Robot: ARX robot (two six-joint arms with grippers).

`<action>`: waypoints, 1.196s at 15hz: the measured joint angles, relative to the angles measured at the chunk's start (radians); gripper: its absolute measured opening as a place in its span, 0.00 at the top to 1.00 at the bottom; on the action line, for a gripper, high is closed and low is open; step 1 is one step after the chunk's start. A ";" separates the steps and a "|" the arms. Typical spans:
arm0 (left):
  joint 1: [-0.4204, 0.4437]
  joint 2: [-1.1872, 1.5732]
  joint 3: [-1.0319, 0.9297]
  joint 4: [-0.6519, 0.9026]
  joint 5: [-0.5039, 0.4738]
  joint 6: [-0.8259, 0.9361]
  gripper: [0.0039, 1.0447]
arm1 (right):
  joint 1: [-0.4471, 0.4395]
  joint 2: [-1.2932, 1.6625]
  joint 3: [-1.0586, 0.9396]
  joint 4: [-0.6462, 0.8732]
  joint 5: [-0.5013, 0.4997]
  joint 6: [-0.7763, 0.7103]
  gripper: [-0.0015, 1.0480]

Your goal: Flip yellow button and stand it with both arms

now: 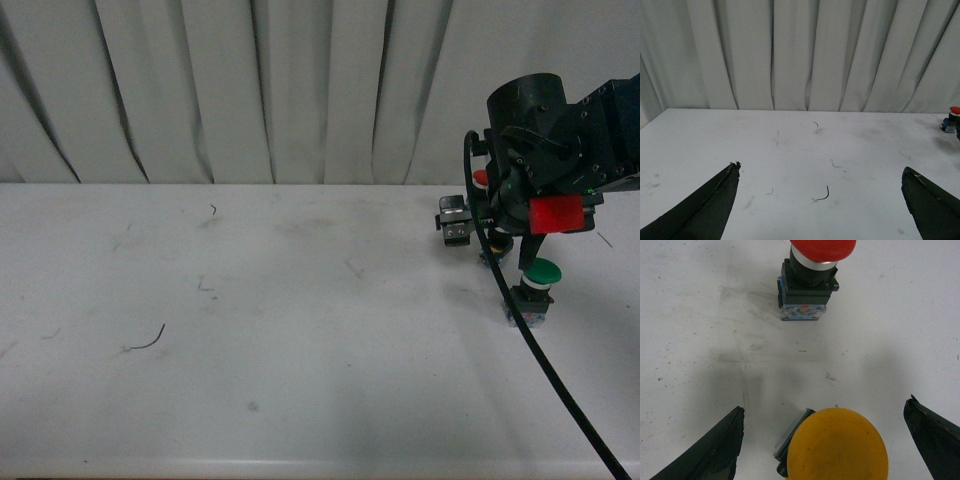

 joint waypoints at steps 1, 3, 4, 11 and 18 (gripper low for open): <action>0.000 0.000 0.000 0.000 0.000 0.000 0.06 | 0.000 -0.002 0.000 0.010 -0.013 0.002 0.06; 0.000 0.000 0.000 0.000 0.000 0.000 0.06 | 0.000 -0.016 0.000 0.005 -0.035 0.016 0.06; 0.000 0.000 0.000 0.000 0.000 0.000 0.06 | 0.000 -0.030 0.000 0.005 -0.050 0.024 0.06; 0.000 0.000 0.000 0.000 0.000 0.000 0.06 | -0.032 -0.504 -0.352 0.334 -0.233 0.100 0.08; 0.000 0.000 0.000 0.000 0.000 0.000 0.06 | -0.066 -1.197 -1.328 0.852 -0.223 -0.030 0.95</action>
